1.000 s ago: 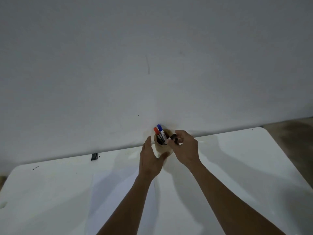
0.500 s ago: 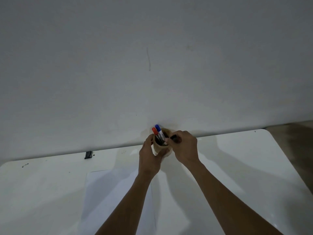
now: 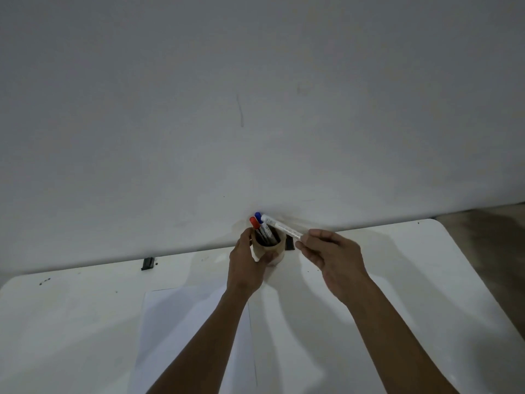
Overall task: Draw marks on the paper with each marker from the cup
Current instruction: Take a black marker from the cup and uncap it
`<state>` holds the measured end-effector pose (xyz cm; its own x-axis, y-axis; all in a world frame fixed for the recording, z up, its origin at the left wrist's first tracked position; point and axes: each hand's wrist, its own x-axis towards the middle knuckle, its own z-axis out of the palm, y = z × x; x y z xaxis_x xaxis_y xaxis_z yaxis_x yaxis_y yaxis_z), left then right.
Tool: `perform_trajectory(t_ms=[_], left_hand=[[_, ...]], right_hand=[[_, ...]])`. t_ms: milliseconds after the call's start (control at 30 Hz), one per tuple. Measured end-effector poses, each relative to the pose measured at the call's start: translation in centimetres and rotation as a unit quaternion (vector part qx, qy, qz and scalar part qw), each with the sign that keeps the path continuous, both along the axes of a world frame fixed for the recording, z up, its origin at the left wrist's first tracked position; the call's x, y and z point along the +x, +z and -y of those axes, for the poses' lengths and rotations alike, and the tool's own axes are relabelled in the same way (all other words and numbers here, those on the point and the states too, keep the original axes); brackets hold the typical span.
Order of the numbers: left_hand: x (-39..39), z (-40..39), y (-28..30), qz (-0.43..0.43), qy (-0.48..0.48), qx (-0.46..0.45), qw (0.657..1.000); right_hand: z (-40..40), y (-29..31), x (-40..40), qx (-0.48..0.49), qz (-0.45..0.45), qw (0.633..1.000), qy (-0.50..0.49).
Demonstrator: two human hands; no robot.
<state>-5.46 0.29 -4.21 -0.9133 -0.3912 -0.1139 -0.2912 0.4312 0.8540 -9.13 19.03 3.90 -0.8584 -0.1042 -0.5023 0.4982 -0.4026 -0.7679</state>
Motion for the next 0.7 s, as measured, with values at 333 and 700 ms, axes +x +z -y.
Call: perform_trajectory(t_ms=[333, 700], left_hand=[[4.2, 3.1, 3.5, 0.066, -0.027, -0.098, 0.993], [15.0, 10.5, 8.3, -0.020, -0.022, 0.016, 0.999]], right_hand=[[2.6, -0.4, 5.3, -0.159, 0.092, 0.975, 0.124], [14.4, 0.5, 11.2, 0.086, -0.063, 0.980, 0.171]])
